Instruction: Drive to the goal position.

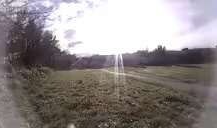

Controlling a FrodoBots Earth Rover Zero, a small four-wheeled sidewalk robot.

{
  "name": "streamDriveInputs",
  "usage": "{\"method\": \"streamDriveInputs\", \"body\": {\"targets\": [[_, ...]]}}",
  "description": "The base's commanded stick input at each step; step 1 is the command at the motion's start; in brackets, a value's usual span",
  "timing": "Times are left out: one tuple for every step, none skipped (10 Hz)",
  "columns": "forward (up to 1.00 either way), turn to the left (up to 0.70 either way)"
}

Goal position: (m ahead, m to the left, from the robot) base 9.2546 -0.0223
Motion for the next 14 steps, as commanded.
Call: {"method": "streamDriveInputs", "body": {"targets": [[0.05,0.0],[0.05,0.0],[0.04,0.0],[0.04,0.0],[0.05,0.0],[0.05,0.0],[0.05,0.0],[0.05,0.0],[0.05,0.0],[0.05,0.0],[0.04,0.0],[0.05,0.0],[0.05,0.0],[0.05,0.0]]}}
